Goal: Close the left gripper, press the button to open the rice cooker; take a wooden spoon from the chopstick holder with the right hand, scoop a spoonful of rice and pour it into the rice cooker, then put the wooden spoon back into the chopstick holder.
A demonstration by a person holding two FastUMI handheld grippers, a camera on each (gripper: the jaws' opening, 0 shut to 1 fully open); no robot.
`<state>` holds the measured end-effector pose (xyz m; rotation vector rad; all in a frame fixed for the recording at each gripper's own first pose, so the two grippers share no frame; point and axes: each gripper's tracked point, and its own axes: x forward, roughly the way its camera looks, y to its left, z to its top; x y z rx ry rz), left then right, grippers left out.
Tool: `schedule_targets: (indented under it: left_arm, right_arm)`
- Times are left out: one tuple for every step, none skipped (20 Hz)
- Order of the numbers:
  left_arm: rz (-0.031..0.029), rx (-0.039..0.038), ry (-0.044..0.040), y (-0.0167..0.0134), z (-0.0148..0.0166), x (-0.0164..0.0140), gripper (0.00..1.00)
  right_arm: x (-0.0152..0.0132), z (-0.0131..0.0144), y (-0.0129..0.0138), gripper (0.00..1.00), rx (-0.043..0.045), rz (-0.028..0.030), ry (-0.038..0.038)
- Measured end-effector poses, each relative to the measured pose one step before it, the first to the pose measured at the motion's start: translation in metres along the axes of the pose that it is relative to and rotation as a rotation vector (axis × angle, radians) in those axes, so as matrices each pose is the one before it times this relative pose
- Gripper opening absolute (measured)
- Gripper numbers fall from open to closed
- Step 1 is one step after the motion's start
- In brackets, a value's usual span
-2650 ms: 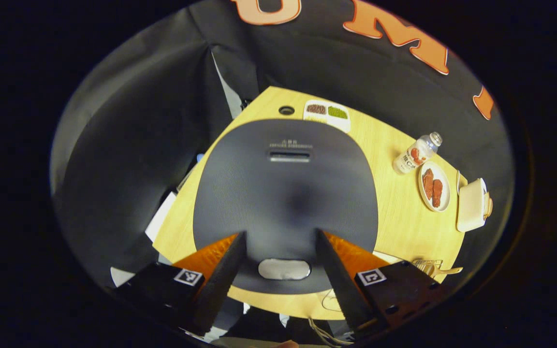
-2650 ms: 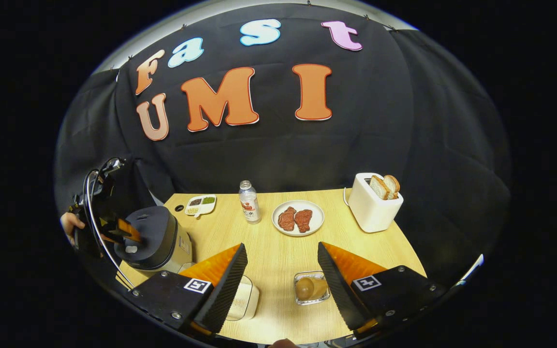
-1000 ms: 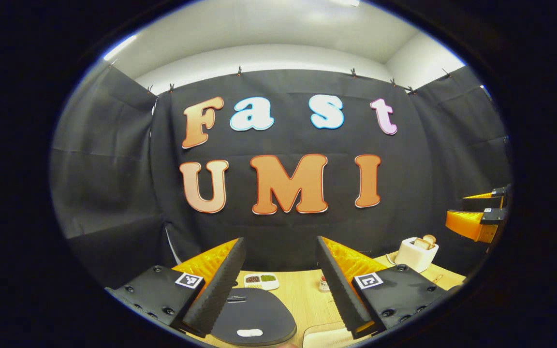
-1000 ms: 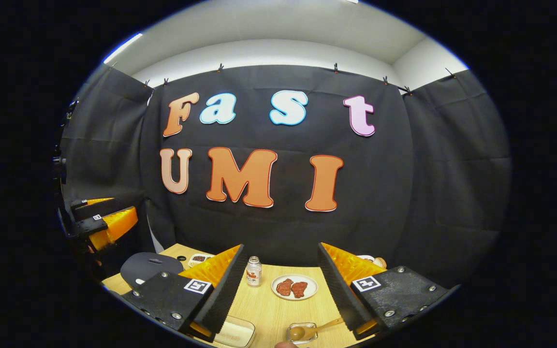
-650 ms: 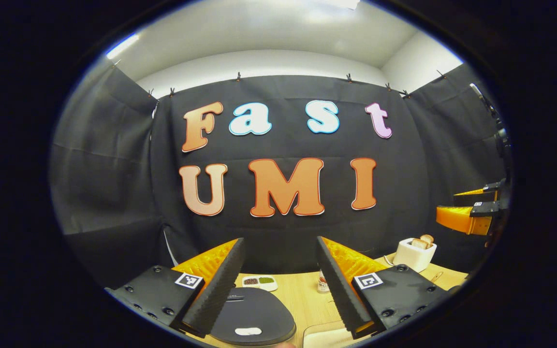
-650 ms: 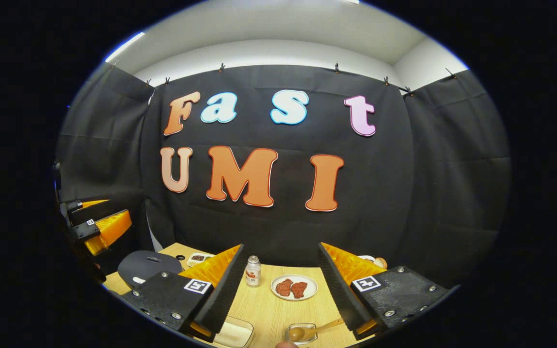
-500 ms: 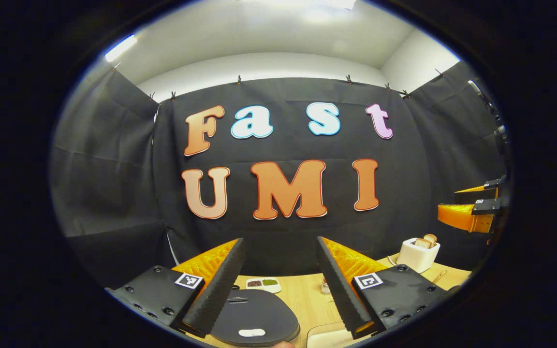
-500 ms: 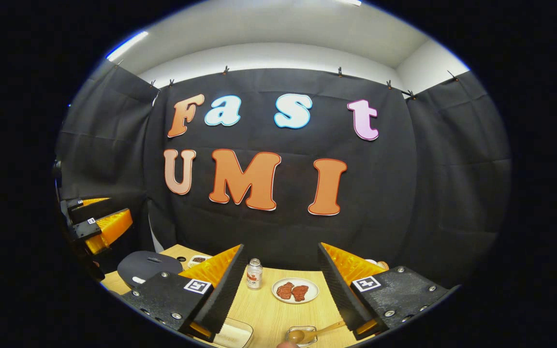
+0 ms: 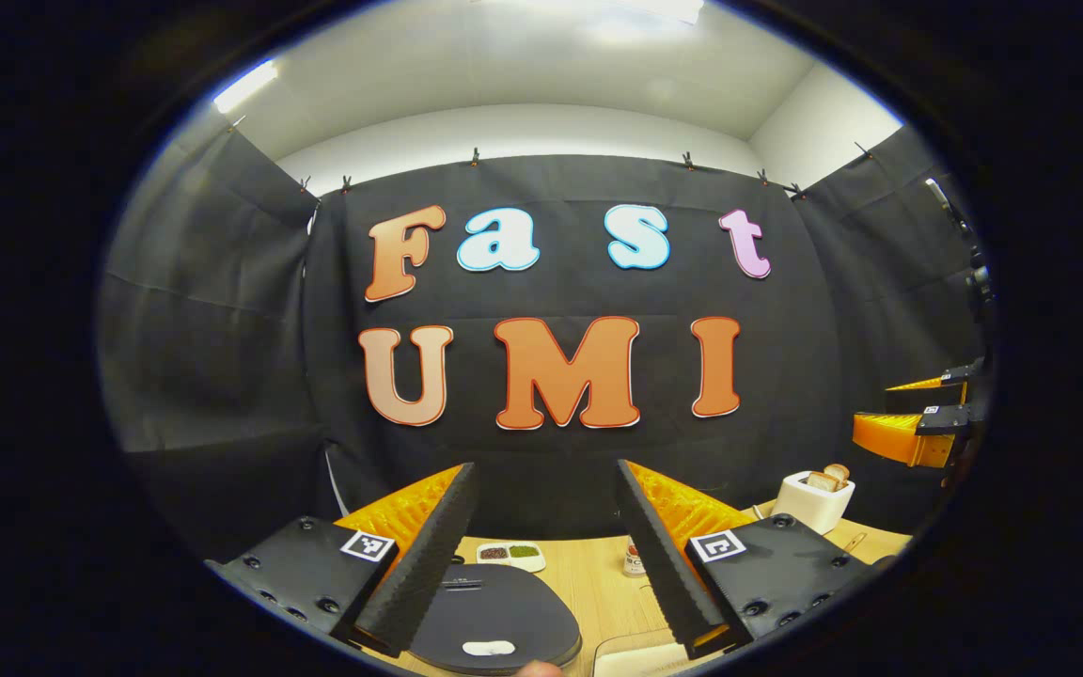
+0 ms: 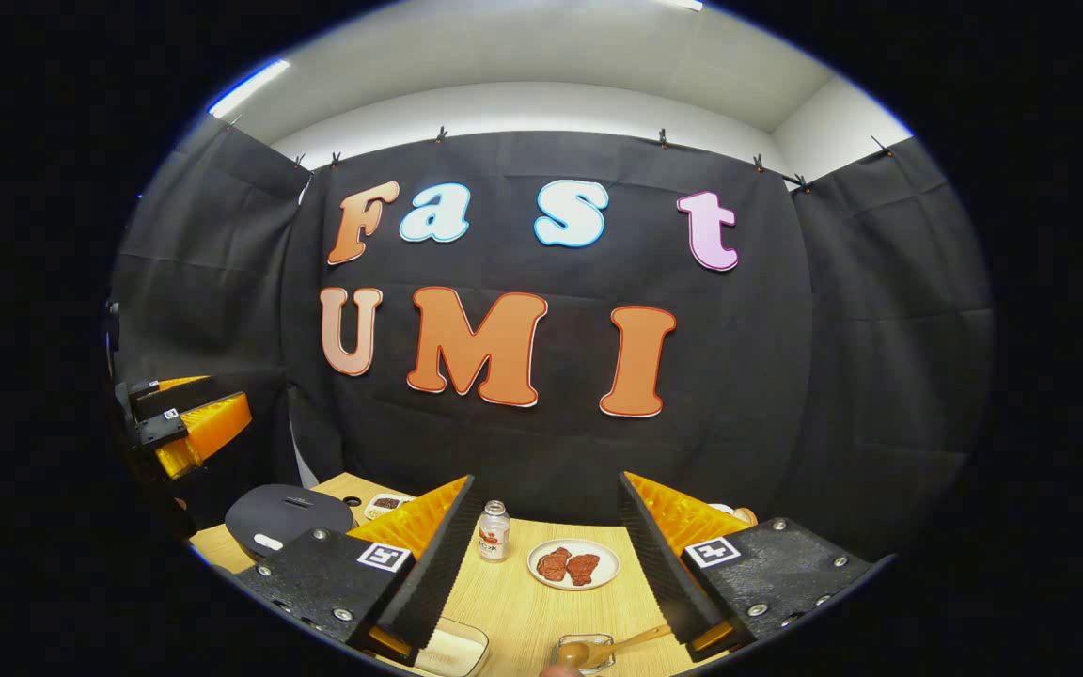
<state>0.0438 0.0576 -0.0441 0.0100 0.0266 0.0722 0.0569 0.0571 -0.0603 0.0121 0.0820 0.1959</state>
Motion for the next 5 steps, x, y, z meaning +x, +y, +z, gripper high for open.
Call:
schedule_targets:
  left_arm:
    - [-0.00579,-0.00847,-0.00563,0.0001,0.00207,-0.00019,1.0]
    - [-0.00065,-0.00725,-0.00679,0.0004,0.00242,-0.00004,1.0]
    - [0.00012,-0.00515,-0.00663,0.00044,0.00214,0.00012,1.0]
    - [-0.00329,-0.00073,-0.0051,-0.00153,0.00207,0.00047,1.0]
    - [-0.00156,0.00271,-0.00538,0.00006,0.00285,-0.00064,1.0]
  right_arm:
    - [-0.00014,0.00056,-0.00071,0.91,-0.00266,0.00042,-0.00237]
    - [0.00014,0.00096,-0.00067,0.91,-0.0023,-0.00281,-0.00293]
    - [-0.00062,0.00076,-0.00043,0.91,0.00009,-0.001,-0.00321]
    - [-0.0006,0.00147,-0.00029,0.96,0.00173,0.00083,-0.00471]
    - [0.00087,0.00125,-0.00138,0.91,0.00075,-0.00128,-0.00378]
